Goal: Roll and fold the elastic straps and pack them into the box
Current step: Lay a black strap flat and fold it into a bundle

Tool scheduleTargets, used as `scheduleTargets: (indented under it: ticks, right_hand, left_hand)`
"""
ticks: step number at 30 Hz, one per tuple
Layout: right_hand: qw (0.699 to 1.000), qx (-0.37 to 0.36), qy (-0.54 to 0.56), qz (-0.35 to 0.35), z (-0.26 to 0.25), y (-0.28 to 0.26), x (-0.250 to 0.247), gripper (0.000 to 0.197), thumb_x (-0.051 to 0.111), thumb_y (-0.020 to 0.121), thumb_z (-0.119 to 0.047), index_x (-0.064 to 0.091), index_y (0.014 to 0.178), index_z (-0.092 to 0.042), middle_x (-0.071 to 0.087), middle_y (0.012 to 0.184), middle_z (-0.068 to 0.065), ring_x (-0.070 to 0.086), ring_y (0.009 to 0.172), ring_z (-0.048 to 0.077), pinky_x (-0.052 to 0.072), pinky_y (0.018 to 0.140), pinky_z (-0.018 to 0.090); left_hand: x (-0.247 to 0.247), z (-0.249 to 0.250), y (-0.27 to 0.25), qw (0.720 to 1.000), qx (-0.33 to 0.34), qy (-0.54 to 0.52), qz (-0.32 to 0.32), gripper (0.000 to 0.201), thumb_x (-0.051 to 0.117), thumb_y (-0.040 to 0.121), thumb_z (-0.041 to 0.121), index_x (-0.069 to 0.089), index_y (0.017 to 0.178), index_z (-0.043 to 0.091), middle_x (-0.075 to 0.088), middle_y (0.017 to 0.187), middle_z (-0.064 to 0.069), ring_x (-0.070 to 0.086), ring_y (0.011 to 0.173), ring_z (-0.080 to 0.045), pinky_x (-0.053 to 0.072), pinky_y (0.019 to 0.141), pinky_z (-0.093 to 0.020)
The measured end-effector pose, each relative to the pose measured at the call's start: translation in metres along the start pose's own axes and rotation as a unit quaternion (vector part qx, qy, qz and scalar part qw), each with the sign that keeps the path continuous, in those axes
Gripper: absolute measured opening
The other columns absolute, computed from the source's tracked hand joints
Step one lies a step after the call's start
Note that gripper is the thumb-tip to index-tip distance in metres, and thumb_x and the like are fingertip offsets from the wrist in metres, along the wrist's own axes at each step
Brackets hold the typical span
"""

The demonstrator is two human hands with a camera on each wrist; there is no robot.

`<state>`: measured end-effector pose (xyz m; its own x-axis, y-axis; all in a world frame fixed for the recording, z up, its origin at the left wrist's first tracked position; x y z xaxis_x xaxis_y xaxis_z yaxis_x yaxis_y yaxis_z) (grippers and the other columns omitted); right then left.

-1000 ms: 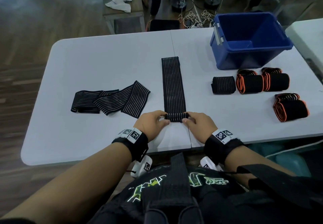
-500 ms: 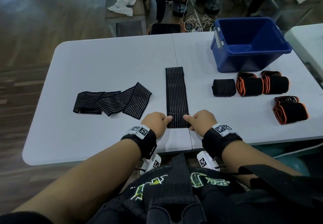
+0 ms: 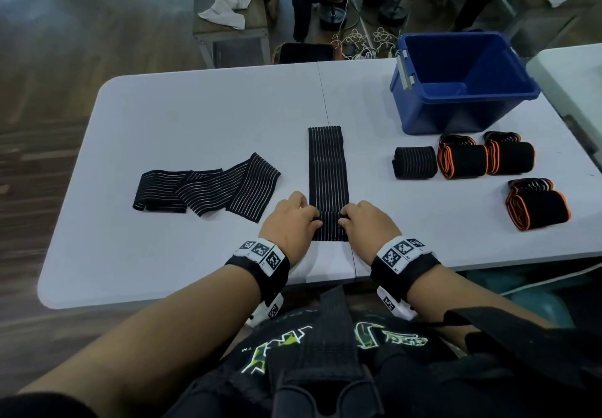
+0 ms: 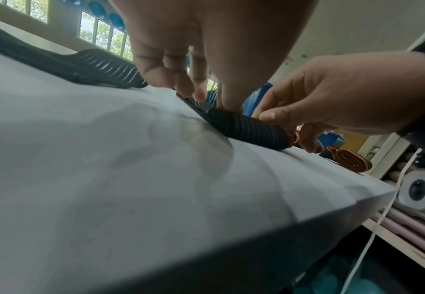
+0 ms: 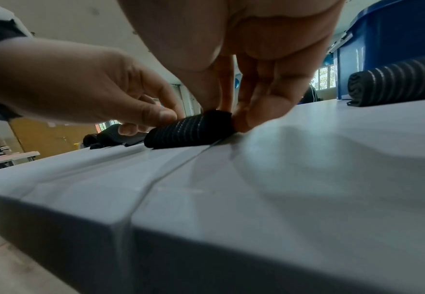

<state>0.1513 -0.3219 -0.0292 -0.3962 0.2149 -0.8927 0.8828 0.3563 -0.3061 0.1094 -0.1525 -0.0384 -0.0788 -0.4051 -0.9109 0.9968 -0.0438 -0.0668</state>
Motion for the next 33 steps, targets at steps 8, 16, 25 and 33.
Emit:
scheduleTargets:
  ticks: [8,16,25,33]
  right_hand:
    - [0.998,-0.007,0.005,-0.064,0.016,-0.006,-0.001,0.061,0.066,0.088,-0.041,0.042,0.144,-0.033,0.051,0.109,0.002,0.055,0.105,0.023,0.049,0.087,0.037]
    - [0.978,0.033,0.205,-0.037,0.022,-0.001,-0.008,0.031,0.051,0.099,-0.037,0.061,0.078,-0.016,0.063,0.076,0.003,0.060,0.076,0.025,0.042,0.065,0.032]
    - [0.982,0.105,0.147,-0.057,0.025,0.006,-0.004,0.073,0.041,0.099,-0.056,0.068,0.072,0.007,0.072,0.079,0.023,0.067,0.074,0.037,0.051,0.075,0.039]
    - [0.982,0.136,0.126,-0.039,0.024,0.005,-0.005,0.057,0.053,0.093,-0.056,0.059,0.063,-0.007,0.072,0.073,0.014,0.066,0.071,0.033,0.051,0.068,0.038]
  left_hand:
    - [-0.010,-0.004,-0.003,0.994,0.059,0.020,-0.084,0.058,0.073,0.086,0.043,0.059,0.137,0.018,0.049,0.144,0.005,0.049,0.124,-0.020,0.040,0.109,-0.032]
    - [-0.013,-0.007,0.006,0.965,-0.123,-0.227,-0.056,0.031,0.071,0.088,0.036,0.073,0.118,0.026,0.075,0.106,0.009,0.066,0.102,-0.006,0.049,0.092,-0.022]
    - [0.004,0.001,0.005,0.943,-0.229,-0.240,-0.030,0.033,0.069,0.088,0.039,0.045,0.104,0.025,0.070,0.084,-0.004,0.067,0.077,-0.019,0.055,0.072,-0.036]
    - [0.001,0.007,0.009,0.968,-0.159,-0.186,-0.053,0.020,0.063,0.093,0.033,0.044,0.096,0.031,0.063,0.064,-0.004,0.061,0.060,-0.022,0.056,0.066,-0.039]
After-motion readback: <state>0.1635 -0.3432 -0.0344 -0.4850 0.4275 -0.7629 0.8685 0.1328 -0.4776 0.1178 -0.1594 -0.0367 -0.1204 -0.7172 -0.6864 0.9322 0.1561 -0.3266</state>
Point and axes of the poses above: each hand's wrist, its own y-axis towards the middle knuckle, its own x-axis out of the palm, z = x × y, the point moved 2 cm from there along y, towards the middle knuckle
